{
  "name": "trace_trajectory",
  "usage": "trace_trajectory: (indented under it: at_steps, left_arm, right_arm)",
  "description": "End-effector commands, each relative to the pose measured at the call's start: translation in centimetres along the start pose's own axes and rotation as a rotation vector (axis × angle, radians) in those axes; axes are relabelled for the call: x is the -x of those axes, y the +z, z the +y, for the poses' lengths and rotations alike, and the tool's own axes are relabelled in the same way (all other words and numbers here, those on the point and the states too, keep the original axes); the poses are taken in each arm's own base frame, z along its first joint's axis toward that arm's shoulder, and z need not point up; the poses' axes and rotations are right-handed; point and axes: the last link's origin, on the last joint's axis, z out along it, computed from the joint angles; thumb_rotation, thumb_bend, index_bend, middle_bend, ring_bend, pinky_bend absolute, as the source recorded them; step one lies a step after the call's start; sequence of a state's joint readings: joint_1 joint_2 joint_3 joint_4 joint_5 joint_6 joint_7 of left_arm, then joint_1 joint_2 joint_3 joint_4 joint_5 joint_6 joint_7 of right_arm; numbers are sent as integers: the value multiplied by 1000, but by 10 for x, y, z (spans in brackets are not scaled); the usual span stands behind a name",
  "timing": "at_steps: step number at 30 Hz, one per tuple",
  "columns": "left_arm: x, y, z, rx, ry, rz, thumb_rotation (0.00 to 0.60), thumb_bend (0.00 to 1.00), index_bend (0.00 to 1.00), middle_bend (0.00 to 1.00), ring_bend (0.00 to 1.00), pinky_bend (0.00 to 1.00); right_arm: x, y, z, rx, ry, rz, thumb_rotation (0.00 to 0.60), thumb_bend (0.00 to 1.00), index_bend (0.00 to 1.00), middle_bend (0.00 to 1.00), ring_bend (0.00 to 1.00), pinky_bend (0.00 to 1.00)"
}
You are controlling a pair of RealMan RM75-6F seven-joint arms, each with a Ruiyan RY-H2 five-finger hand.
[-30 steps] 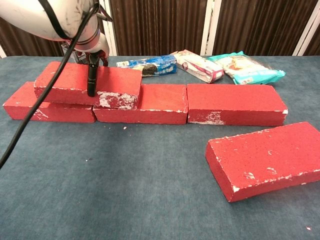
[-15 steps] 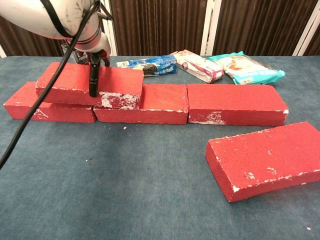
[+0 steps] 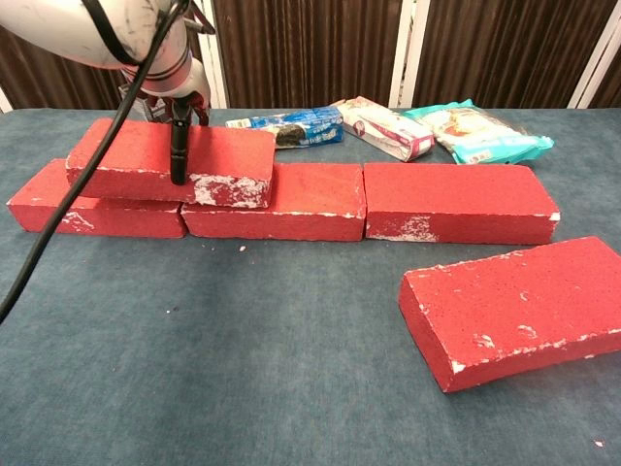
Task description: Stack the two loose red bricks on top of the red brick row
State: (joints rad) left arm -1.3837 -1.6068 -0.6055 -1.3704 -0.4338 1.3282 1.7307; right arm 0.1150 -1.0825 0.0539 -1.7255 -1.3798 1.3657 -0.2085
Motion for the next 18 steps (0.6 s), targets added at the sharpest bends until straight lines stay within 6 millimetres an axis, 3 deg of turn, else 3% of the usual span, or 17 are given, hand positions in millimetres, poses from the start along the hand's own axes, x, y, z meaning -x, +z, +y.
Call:
trace_trajectory:
  at_steps: [1, 18]
  left_arm:
    - [0, 0, 1, 1, 0, -1, 600, 287, 52, 127, 0, 16]
    - [3, 2, 6, 24, 50, 33, 600, 285, 36, 104, 0, 17]
  right_arm:
    - [0, 0, 0, 0, 0, -1, 600, 714, 145, 69, 0, 0]
    - [0, -1, 0, -5, 5, -6, 600, 714, 145, 69, 0, 0]
